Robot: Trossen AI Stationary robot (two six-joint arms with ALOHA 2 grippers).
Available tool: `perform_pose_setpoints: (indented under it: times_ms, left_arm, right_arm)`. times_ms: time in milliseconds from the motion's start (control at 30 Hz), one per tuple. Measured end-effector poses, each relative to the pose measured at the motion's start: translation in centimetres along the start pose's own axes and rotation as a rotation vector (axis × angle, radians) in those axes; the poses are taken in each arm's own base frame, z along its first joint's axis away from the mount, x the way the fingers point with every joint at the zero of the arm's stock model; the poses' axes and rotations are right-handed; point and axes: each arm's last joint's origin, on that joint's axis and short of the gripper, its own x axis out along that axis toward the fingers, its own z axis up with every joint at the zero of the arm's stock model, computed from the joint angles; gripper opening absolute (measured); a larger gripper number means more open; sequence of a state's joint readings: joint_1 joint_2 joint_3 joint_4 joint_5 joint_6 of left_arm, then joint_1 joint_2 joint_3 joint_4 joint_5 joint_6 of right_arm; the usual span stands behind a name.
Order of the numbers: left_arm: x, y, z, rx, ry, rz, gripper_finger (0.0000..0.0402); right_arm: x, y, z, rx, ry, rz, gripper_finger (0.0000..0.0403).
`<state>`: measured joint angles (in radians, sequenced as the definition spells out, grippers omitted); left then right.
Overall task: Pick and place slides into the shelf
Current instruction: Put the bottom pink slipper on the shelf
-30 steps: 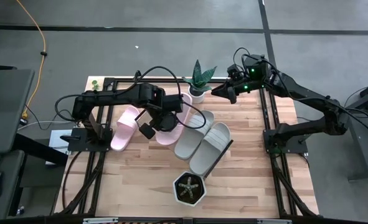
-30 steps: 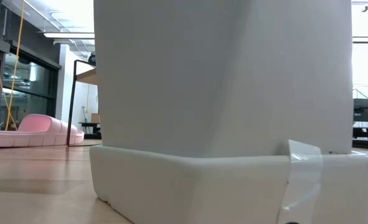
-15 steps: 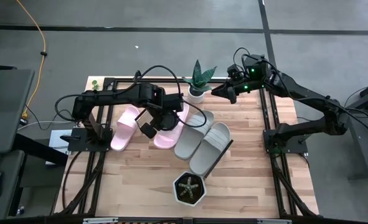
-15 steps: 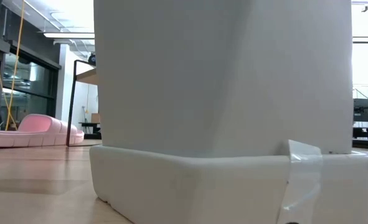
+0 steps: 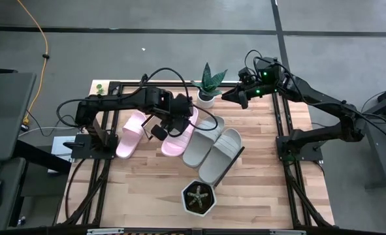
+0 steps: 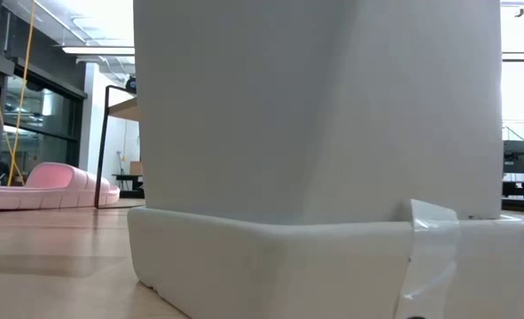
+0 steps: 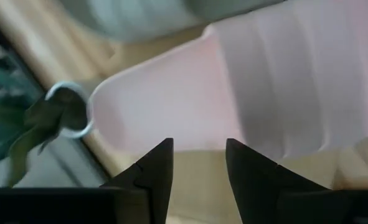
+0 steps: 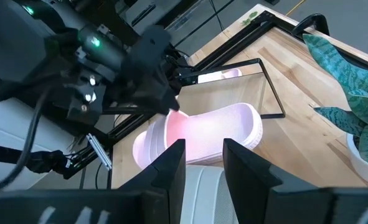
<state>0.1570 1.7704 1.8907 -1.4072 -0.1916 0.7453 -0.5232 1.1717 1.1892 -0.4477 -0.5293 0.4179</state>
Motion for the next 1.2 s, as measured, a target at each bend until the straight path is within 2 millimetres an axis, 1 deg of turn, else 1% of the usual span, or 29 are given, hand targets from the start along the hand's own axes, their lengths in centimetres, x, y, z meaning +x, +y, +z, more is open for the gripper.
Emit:
perform_pose_setpoints:
  times_ms: [67, 167, 267, 367, 500, 533, 567, 700, 800, 900, 967, 1200]
  left_arm:
    - [-0.6, 0.2, -0.1, -0.043, 0.004, 0.023, 0.0133]
    - [-1.7, 0.9, -0.6, -0.160, -0.037, 0.020, 0.0132]
    - [-3.2, 1.6, -1.4, -0.293, -0.069, 0.002, 0.0118]
    - [-4.5, 2.3, -2.6, -0.429, -0.097, -0.030, 0.0084]
    - [-5.7, 3.0, -3.9, -0.585, -0.142, -0.087, 0.0020]
    - [-5.8, 3.2, -4.0, -0.620, -0.155, -0.090, 0.0010]
    - [-6.0, 3.2, -4.1, -0.651, -0.160, -0.094, 0.0006]
    - [-6.6, 3.0, -4.4, -0.718, -0.178, -0.099, 0.0021]
    - [-7.0, 2.8, -4.6, -0.778, -0.186, -0.100, 0.0015]
    - [-7.0, 2.8, -4.7, -0.828, -0.176, -0.091, 0.0003]
    - [-6.7, 2.8, -4.7, -0.850, -0.153, -0.079, 0.0006]
    - [-3.9, 2.6, -5.0, -0.925, -0.012, -0.067, 0.0002]
  right_arm:
    - [0.0, 0.0, 0.0, 0.000, 0.000, 0.000, 0.0099]
    - [0.0, 0.0, 0.0, 0.001, 0.002, -0.001, 0.0099]
    - [0.0, 0.0, -0.1, -0.002, 0.009, -0.004, 0.0099]
    - [0.0, -0.1, -0.2, 0.002, 0.016, -0.007, 0.0099]
    - [0.0, -0.1, -0.2, -0.003, 0.022, -0.010, 0.0099]
    - [0.0, -0.1, -0.2, -0.004, 0.022, -0.009, 0.0099]
    - [0.0, -0.1, -0.2, -0.004, 0.022, -0.009, 0.0099]
    - [0.0, -0.1, -0.3, -0.001, 0.027, -0.012, 0.0099]
    - [0.0, -0.2, -0.3, -0.005, 0.031, -0.013, 0.0099]
    - [0.0, -0.2, -0.4, -0.011, 0.034, -0.014, 0.0099]
    - [0.0, -0.2, -0.4, -0.012, 0.034, -0.014, 0.0099]
    - [0.0, -0.2, -0.4, -0.013, 0.034, -0.014, 0.0099]
